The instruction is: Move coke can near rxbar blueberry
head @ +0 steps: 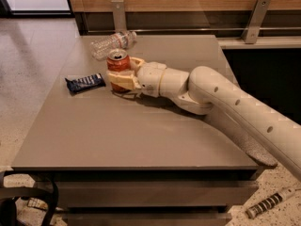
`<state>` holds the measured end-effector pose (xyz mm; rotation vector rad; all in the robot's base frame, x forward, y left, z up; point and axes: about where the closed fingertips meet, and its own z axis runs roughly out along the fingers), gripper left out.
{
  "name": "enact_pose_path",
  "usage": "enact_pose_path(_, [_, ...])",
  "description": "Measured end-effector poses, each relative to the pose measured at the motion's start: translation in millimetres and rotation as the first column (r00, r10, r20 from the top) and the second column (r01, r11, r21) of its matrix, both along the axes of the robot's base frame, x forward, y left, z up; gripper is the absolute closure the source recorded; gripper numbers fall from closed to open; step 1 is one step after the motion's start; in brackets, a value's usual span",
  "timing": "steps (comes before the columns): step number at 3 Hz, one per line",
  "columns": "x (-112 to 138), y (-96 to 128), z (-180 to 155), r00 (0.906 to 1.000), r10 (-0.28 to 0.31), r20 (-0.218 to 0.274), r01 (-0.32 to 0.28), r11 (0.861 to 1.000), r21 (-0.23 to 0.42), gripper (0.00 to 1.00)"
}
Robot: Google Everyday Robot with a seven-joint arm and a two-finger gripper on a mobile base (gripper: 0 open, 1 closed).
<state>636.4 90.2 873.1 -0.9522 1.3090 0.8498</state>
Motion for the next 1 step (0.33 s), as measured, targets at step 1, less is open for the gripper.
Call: enact_pose_path(1, [-0.8, 2.3, 0.6, 1.0, 0.004, 0.001, -0.004, 1.0, 0.0, 0.15])
